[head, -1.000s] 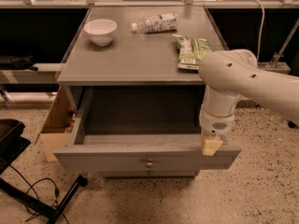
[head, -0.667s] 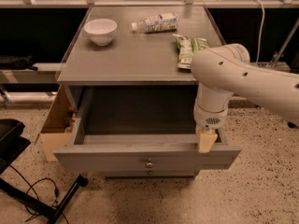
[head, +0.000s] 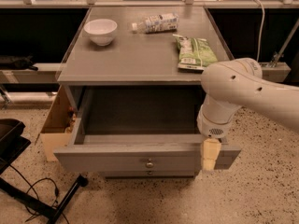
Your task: Open top drawer
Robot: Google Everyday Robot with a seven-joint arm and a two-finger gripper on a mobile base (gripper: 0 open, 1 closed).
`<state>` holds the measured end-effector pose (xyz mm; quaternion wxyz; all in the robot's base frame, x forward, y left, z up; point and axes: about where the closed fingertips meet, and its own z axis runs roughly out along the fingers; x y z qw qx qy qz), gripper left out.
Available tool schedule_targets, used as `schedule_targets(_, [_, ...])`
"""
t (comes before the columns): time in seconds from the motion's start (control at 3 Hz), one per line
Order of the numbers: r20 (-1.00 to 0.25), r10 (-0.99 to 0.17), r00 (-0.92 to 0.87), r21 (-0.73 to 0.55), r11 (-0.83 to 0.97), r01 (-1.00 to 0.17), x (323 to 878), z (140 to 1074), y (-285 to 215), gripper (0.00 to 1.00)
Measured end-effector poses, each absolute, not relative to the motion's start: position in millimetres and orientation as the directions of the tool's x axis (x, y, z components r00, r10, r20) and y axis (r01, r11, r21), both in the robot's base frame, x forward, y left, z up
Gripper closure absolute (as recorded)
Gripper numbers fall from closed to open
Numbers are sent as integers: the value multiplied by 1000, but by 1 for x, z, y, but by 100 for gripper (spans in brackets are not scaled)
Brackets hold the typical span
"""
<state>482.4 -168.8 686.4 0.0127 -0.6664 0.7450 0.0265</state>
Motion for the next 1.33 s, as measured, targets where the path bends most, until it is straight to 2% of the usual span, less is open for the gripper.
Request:
schedule_targets(0.33, [-54,-992,-112,23,110,-994,482,686,-169,0])
schedule_targets(0.67, [-91,-988,-122,92,114,-989,473,657,-161,17])
schedule_targets(1.0, [-151,-979,-139,206,106,-973,437,631,-142,40])
schedule_targets(1.33, [-154,-978,-140,212,106,-972,436,637,-141,63])
